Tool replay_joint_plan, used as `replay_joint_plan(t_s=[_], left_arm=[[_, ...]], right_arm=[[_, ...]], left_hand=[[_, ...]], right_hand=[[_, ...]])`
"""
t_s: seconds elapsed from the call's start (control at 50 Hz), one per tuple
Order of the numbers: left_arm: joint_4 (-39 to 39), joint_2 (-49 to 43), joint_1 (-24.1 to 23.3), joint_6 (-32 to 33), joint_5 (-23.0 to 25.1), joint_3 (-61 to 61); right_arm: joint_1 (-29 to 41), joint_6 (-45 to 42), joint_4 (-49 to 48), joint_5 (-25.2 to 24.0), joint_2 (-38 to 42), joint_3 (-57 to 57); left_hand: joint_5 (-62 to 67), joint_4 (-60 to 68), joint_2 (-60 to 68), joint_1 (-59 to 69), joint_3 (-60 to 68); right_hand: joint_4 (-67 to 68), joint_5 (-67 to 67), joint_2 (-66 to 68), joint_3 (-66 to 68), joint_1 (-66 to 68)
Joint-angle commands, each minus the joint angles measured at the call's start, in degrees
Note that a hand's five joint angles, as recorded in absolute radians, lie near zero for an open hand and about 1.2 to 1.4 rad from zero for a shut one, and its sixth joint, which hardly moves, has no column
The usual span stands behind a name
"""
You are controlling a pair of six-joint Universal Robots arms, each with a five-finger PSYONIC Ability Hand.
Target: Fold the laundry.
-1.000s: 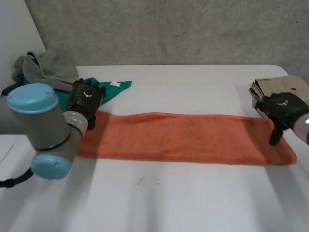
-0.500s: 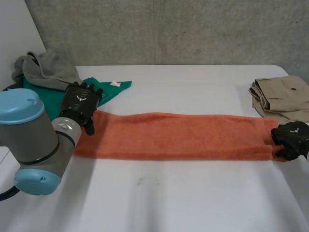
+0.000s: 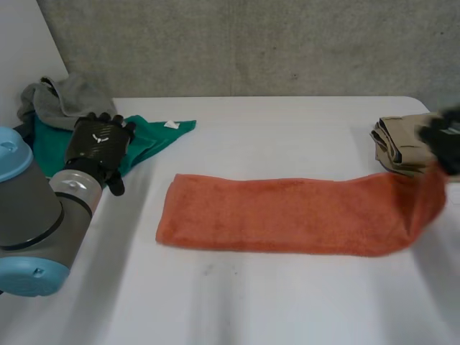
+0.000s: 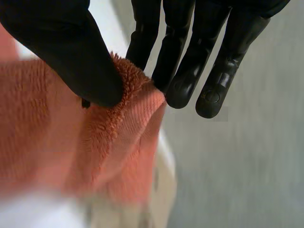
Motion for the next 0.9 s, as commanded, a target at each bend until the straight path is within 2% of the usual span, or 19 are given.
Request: replay_joint_plan(t_s=[0.02, 0.1, 0.2, 0.28, 0.3, 0.36, 0.44, 0.48, 0.54, 0.62, 0.76, 0.78, 0.86, 0.88, 0.9], left_arm=[[-0.27, 0.57, 0.57, -1.89, -0.03, -0.24], [-0.27, 0.48, 0.57, -2.51, -0.03, -0.51], [-0.18, 0.30, 0.57, -2.51, 0.06, -1.04], [-0.18, 0.04, 0.31, -2.51, 0.06, -1.12], [-0.09, 0.04, 0.22, -2.51, 0.06, -1.12], [-0.01, -0.14, -0.13, -2.51, 0.06, -0.86], [0.26, -0.23, -1.62, -2.51, 0.23, -0.16], [0.35, -0.49, -3.38, -2.86, 0.67, 0.72], [0.35, -1.89, -6.36, -3.56, 1.90, 2.47], [0.35, -4.70, -9.17, -4.00, 2.87, 4.58], [0.26, -9.01, -12.26, -4.00, 2.43, 8.19], [0.26, -9.01, -12.26, -4.09, 2.43, 8.19], [0.17, -9.10, -12.26, -4.09, 2.43, 8.11], [0.08, -9.02, -12.26, -4.09, 2.35, 7.76], [0.08, -8.84, -12.26, -4.09, 2.34, 7.58]], right_arm=[[29.14, 2.87, -9.58, -0.76, 7.14, -7.12], [41.02, 0.51, -10.65, -0.85, 17.95, -13.88], [47.12, -3.54, -10.65, -0.85, 28.70, -19.44], [47.92, -4.34, -10.82, -2.51, 30.30, -19.36], [47.66, -3.91, -11.00, -2.26, 29.08, -18.58], [47.39, -2.59, -10.74, -1.12, 26.44, -16.99], [43.19, 6.62, -10.56, 3.71, 21.78, -13.74], [39.32, 14.27, -9.86, 6.18, 18.01, -11.37], [35.54, 23.56, -6.54, 6.97, 13.01, -8.21], [32.38, 30.62, 0.66, 6.54, 11.49, -5.74], [25.25, 28.63, 5.26, 6.36, 13.07, 0.06], [24.81, 27.84, 5.17, 6.62, 13.59, 0.50], [23.14, 23.35, 5.35, 7.76, 16.14, 0.86], [22.35, 21.78, 5.35, 8.11, 16.58, 0.59], [21.99, 21.24, 5.35, 8.55, 16.67, 0.33]], left_hand=[[-2.82, -1.98, -1.87, -1.75, -2.46], [-2.82, -1.98, -1.87, -1.75, -2.46], [-2.82, -1.98, -1.87, -1.75, -2.46], [-2.82, -1.98, -1.87, -1.75, -2.46], [-2.82, -1.98, -1.87, -1.75, -2.46], [-2.82, -1.98, -1.87, -1.75, -2.46], [-2.82, -1.98, -1.87, -1.75, -2.46], [-2.82, -1.98, -1.87, -1.75, -2.46], [-2.82, -1.98, -1.87, -1.75, -2.46], [-2.82, -1.98, -1.87, -1.75, -2.46], [-2.78, -1.93, -1.83, -1.70, -2.41], [-2.78, -1.93, -1.83, -1.70, -2.41], [-2.82, -1.98, -1.87, -1.75, -2.46], [-2.82, -1.98, -1.87, -1.75, -2.46], [-2.82, -1.98, -1.87, -1.75, -2.46]], right_hand=[[11.87, 13.33, 12.40, 12.09, 23.62], [11.87, 13.33, 12.40, 12.09, 23.62], [11.87, 13.33, 12.40, 12.09, 23.62], [-38.09, -36.63, -37.56, -37.87, -26.34], [-58.13, -56.67, -57.60, -57.91, -46.38], [-58.13, -56.67, -57.60, -57.91, -46.38], [-58.13, -56.67, -57.60, -57.91, -46.38], [-58.13, -56.67, -57.60, -57.91, -46.38], [-58.13, -56.67, -57.60, -57.91, -46.38], [-58.13, -56.67, -57.60, -57.91, -46.38], [-58.13, -56.67, -57.60, -57.91, -46.38], [-55.56, -54.10, -55.03, -55.34, -43.82], [-23.14, -21.69, -22.61, -22.92, -11.40], [-4.24, -2.78, -3.71, -4.02, 7.50], [6.27, 7.73, 6.80, 6.49, 18.02]])
